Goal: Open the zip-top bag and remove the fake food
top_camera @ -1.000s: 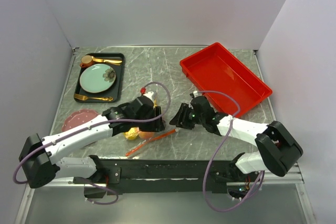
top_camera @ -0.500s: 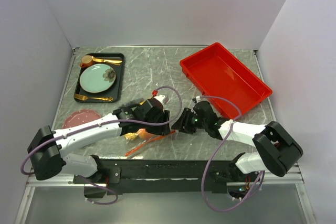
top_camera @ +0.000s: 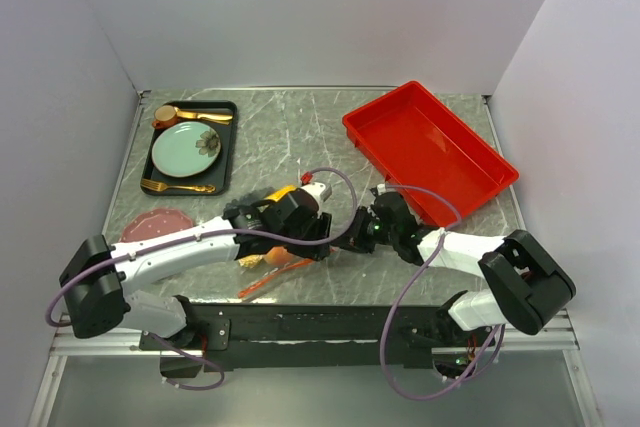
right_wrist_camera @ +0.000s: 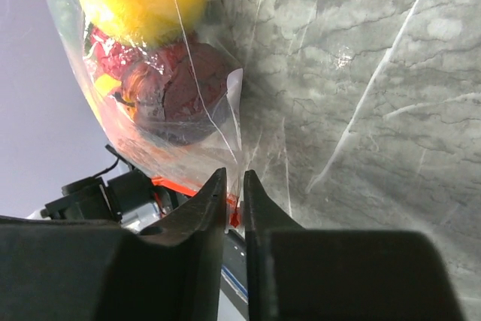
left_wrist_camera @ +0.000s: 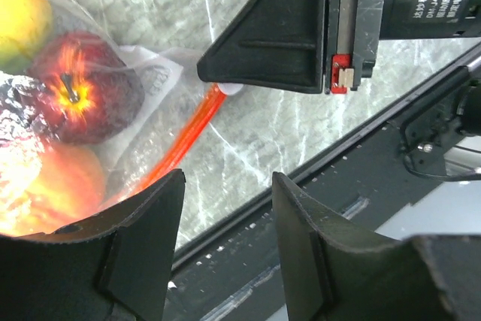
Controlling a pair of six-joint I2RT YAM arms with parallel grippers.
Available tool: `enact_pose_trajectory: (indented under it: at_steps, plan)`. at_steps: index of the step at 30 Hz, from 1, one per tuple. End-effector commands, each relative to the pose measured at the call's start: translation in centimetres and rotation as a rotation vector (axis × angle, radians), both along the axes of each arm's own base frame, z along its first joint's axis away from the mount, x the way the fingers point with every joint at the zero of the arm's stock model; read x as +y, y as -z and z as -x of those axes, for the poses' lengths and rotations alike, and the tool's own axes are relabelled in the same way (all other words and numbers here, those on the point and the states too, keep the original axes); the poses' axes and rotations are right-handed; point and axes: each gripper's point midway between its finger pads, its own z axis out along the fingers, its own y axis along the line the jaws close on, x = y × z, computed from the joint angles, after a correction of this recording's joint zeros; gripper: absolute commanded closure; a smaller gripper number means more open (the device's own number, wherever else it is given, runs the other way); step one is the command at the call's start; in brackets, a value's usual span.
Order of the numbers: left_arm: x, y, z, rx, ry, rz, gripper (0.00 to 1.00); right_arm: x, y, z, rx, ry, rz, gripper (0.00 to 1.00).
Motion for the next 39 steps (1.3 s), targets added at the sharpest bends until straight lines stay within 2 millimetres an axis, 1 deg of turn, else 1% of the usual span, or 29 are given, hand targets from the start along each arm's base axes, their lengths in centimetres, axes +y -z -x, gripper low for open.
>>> enact_pose_trajectory:
  at_steps: [1, 2, 3, 4, 5, 7, 8, 9, 11, 12, 14, 15, 16, 17, 19, 20, 22, 23, 24, 26, 29, 33, 36, 39]
  plan:
    - [-1.4, -1.9, -1.7, -0.133, 0.016, 0.017, 0.44, 0.6, -1.9, -0.7, 0.015, 0.012, -0.031, 0.93]
    - [-1.9, -2.2, -1.6, -0.163, 0.039, 0.02, 0.44, 0.6, -2.0, -0.6, 0.03, 0.015, -0.023, 0.96]
    - [-1.9, -2.0, -2.0, -0.189, 0.033, 0.001, 0.43, 0.4, -2.0, -0.4, 0.071, 0.025, 0.001, 1.0]
    - [-2.1, -2.1, -2.1, -0.209, 0.038, -0.005, 0.43, 0.3, -2.1, -0.2, 0.093, 0.025, 0.012, 1.0]
    - [-2.3, -2.3, -2.0, -0.233, 0.055, -0.012, 0.43, 0.3, -2.4, -0.2, 0.111, 0.028, 0.017, 1.0]
    - [-2.4, -2.6, -2.5, -0.27, 0.047, -0.023, 0.44, 0.2, -3.1, 0.2, 0.161, 0.034, 0.039, 1.0]
    - [-2.5, -2.7, -2.4, -0.286, 0.062, -0.03, 0.44, 0.2, -3.9, 0.2, 0.157, 0.041, 0.038, 1.0]
    - [-2.7, -3.3, -2.5, -0.308, 0.066, -0.01, 0.44, 0.1, -4.6, 0.2, 0.178, 0.059, 0.046, 1.0]
    - [-2.6, -3.8, -2.6, -0.349, 0.076, -0.014, 0.44, 0.1, -5.6, 0.2, 0.188, 0.07, 0.041, 1.0]
    - [-2.7, -4.5, -2.6, -0.37, 0.076, 0.003, 0.44, 0.1, -6.2, 0.3, 0.215, 0.085, 0.046, 1.0]
    - [-2.6, -4.9, -2.5, -0.398, 0.089, 0.007, 0.44, 0.2, -6.5, 0.4, 0.252, 0.093, 0.056, 1.0]
    - [-2.8, -5.6, -2.4, -0.416, 0.095, 0.03, 0.44, 0.3, -7.0, 0.3, 0.28, 0.105, 0.06, 1.0]
    - [-2.8, -5.6, -2.3, -0.424, 0.105, 0.032, 0.44, 0.5, -7.2, 0.5, 0.295, 0.103, 0.067, 1.0]
    - [-2.7, -5.9, -2.3, -0.445, 0.097, 0.026, 0.44, 0.8, -7.9, 0.2, 0.295, 0.104, 0.065, 1.0]
    - [-2.4, -6.2, -2.5, -0.465, 0.082, 0.02, 0.46, 0.9, -8.0, 0.6, 0.332, 0.109, 0.095, 1.0]
    - [-2.3, -6.3, -2.5, -0.479, 0.083, 0.013, 0.46, 1.3, -8.8, 0.5, 0.33, 0.108, 0.096, 1.0]
    - [-2.0, -6.7, -2.5, -0.507, 0.076, 0.012, 0.47, 1.1, -8.8, 1.0, 0.382, 0.129, 0.127, 1.0]
    - [-1.9, -7.1, -2.3, -0.521, 0.081, 0.016, 0.48, 1.5, -9.5, 0.9, 0.386, 0.131, 0.124, 1.0]
    - [-1.7, -7.3, -2.4, -0.534, 0.071, 0.011, 0.48, 1.2, -9.5, 1.2, 0.414, 0.141, 0.145, 1.0]
    - [-1.2, -7.7, -2.5, -0.553, 0.063, 0.002, 0.48, 1.5, -10.2, 1.0, 0.423, 0.146, 0.16, 1.0]
    - [-0.7, -7.7, -2.8, -0.575, 0.063, -0.031, 0.5, 1.7, -10.4, 1.4, 0.473, 0.145, 0.17, 1.0]
    - [-0.5, -7.7, -2.7, -0.594, 0.089, -0.048, 0.52, 2.0, -10.5, 1.7, 0.504, 0.133, 0.181, 1.0]
    - [-0.5, -7.7, -2.4, -0.603, 0.12, -0.05, 0.56, 2.3, -10.7, 1.8, 0.517, 0.122, 0.173, 1.0]
    - [-0.6, -7.5, -1.9, -0.6, 0.17, -0.051, 0.55, 2.2, -10.9, 1.6, 0.513, 0.128, 0.176, 1.0]
